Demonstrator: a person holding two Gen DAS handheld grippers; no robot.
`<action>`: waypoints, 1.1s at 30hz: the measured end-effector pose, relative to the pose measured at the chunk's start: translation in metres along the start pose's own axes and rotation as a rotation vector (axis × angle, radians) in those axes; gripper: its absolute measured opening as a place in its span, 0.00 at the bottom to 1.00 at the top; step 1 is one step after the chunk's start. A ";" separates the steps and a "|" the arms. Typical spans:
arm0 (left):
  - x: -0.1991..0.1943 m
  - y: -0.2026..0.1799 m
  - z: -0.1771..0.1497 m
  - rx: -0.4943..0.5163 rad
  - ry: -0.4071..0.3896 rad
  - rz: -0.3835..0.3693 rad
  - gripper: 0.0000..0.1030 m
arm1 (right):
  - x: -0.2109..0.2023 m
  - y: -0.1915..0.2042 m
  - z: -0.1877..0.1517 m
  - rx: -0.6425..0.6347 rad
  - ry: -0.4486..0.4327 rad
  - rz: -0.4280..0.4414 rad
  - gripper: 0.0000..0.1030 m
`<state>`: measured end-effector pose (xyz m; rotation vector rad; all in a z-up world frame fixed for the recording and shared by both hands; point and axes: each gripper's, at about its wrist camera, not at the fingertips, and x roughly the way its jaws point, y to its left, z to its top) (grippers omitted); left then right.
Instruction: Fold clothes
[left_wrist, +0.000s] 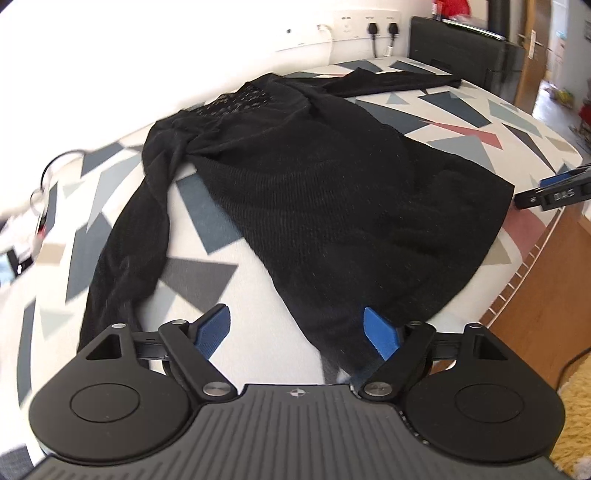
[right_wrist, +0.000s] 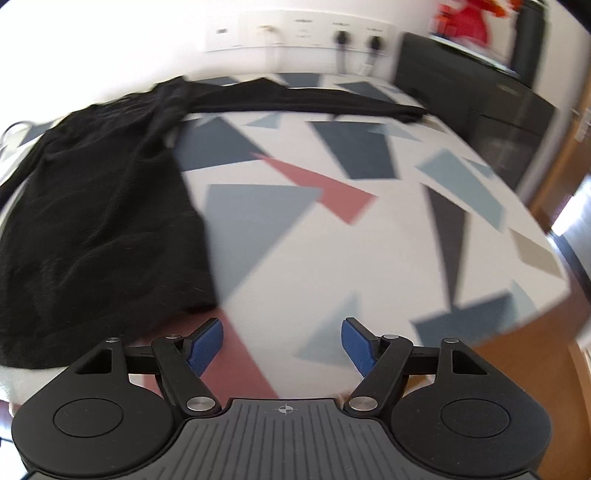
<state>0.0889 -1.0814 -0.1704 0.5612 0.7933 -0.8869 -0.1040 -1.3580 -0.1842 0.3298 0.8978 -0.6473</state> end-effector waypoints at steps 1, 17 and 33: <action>0.000 -0.003 -0.002 -0.019 0.015 0.017 0.80 | 0.003 0.003 0.004 -0.022 -0.006 0.017 0.66; -0.014 -0.064 -0.014 -0.073 -0.004 0.134 0.82 | 0.020 -0.010 0.067 0.007 -0.060 0.241 0.65; 0.013 -0.061 0.007 -0.148 -0.114 0.342 0.83 | 0.025 -0.022 0.085 0.107 -0.033 0.308 0.09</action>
